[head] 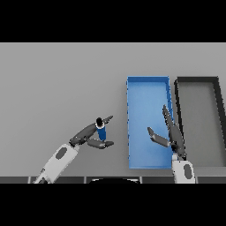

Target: Pick up the blue pipe and place it into the blue bin.

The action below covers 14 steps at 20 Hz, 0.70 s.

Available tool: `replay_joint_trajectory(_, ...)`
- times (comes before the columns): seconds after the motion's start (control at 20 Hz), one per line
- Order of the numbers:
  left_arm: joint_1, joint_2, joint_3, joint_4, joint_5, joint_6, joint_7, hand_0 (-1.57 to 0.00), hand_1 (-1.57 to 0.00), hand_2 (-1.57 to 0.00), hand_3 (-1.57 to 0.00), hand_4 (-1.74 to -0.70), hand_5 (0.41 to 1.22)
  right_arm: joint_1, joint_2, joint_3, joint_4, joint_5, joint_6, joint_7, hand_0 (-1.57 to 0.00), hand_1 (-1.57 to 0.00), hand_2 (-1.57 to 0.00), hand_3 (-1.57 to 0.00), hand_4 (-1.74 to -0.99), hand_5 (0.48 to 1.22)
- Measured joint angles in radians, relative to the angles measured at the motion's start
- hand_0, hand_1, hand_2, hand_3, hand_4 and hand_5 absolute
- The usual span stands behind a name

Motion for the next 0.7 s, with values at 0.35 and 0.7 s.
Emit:
replay_joint_trajectory(0.35,0.011,-0.087,0.037,0.035,0.071,0.031,-0.027,-0.99,-1.07,-1.12,-1.10,-1.53,1.020,-0.009,0.003,-0.007,0.030,0.003,-0.004,-0.022,0.00,0.00,0.00,0.00,-1.262,0.611)
replay_joint_trajectory(0.7,0.022,-0.100,-0.003,0.004,0.024,0.085,-0.117,-1.45,-1.47,-1.48,-1.39,-1.69,1.179,-0.016,-0.008,0.001,0.017,0.012,0.002,-0.013,0.00,0.00,0.00,0.00,-1.245,0.621)
